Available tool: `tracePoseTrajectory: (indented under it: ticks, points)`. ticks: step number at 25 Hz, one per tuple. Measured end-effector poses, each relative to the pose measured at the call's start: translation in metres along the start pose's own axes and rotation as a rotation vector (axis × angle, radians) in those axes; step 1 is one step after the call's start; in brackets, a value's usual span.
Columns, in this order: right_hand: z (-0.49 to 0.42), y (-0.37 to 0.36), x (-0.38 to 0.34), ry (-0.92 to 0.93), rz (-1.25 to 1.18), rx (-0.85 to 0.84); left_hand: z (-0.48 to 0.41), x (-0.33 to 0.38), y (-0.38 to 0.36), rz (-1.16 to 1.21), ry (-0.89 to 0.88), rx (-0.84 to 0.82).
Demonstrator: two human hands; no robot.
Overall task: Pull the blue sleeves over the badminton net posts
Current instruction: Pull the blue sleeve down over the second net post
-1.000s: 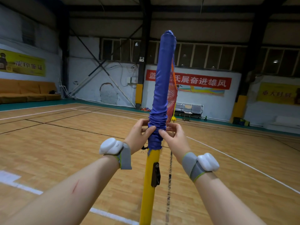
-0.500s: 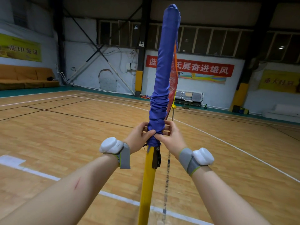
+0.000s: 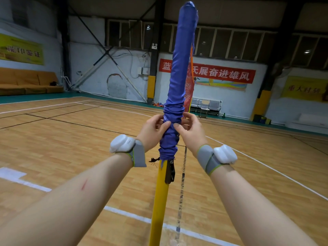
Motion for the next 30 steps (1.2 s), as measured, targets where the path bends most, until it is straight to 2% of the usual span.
tracePoseTrajectory:
  ticks: [10, 14, 18, 20, 24, 27, 30]
  points:
    - [0.015, -0.005, 0.042, -0.114, -0.043, -0.126, 0.022, -0.034, -0.006, 0.064, 0.126, -0.113]
    - [0.028, -0.007, 0.050, -0.102, 0.051, -0.132, 0.037, -0.045, -0.008, -0.008, 0.135, -0.131]
    - [0.032, -0.004, 0.049, -0.133, 0.090, -0.199, 0.041, -0.040, -0.002, -0.069, 0.196, -0.230]
    - [0.025, -0.001, 0.040, -0.135, 0.053, -0.182, 0.028, -0.028, 0.005, -0.073, 0.194, -0.177]
    - [0.003, 0.004, 0.016, -0.030, -0.030, -0.036, 0.001, -0.007, 0.010, -0.034, 0.046, 0.019]
    - [-0.001, 0.005, 0.012, -0.023, -0.014, -0.051, 0.001, -0.008, 0.008, -0.090, 0.019, 0.030]
    - [0.003, 0.007, 0.018, -0.028, 0.042, -0.060, 0.008, -0.017, 0.006, -0.114, 0.066, -0.014]
Point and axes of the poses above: each hand's wrist, its own z-axis away from the middle knuckle, its own y-axis out of the back of the hand, x = y × z, the point moved 1 cm from there along -z, towards the middle knuckle, and after that the axes turned 5 degrees about -y, right-handed, at the moved point
